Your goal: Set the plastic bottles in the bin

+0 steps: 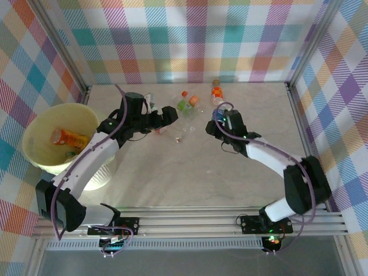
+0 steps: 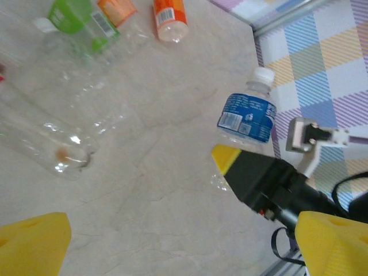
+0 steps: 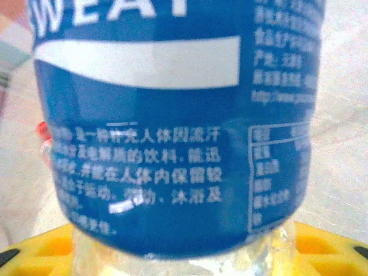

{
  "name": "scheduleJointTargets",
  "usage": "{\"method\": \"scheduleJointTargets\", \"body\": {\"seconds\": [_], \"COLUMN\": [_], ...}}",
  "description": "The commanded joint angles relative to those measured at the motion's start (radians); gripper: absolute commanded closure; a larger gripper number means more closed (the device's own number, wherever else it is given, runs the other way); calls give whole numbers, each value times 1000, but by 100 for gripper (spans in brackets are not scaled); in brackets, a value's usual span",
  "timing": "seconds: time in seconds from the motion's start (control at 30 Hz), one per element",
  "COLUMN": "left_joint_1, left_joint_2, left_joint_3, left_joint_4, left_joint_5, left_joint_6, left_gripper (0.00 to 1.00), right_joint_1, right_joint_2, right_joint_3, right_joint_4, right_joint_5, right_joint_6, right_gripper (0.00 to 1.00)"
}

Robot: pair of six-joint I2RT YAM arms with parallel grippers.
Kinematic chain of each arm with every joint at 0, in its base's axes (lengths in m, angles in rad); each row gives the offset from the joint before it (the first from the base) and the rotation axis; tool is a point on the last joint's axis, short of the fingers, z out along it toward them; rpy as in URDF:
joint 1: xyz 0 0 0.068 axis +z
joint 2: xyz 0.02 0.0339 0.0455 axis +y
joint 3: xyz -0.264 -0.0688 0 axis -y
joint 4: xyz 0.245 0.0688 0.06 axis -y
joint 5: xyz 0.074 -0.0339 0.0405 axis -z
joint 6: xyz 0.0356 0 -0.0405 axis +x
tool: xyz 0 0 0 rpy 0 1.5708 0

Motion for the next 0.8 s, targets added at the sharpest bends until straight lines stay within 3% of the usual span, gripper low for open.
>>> {"method": "scheduleJointTargets", "body": {"seconds": [0.0, 0.2, 0.53, 0.6, 0.77], "left_joint_1": [-43, -96, -157, -164, -176], "left_joint_2": [36, 91, 102, 95, 73], "left_joint_3": [27, 55, 46, 37, 20], "left_joint_4": [60, 132, 327, 354, 348], "left_joint_5": [42, 120, 204, 191, 74], "left_joint_6": [-5, 10, 31, 27, 43], "left_gripper": [0, 0, 1, 2, 5], "right_joint_1": [4, 5, 5, 6, 13], "right_joint_2": [-104, -231, -273, -263, -228], "right_joint_3": [-95, -147, -89, -74, -34], "right_joint_4": [224, 238, 141, 141, 153], "right_joint_5": [-77, -214, -433, -460, -549], "right_joint_6": [-99, -211, -301, -290, -276], "right_gripper": [74, 77, 68, 63, 68]}}
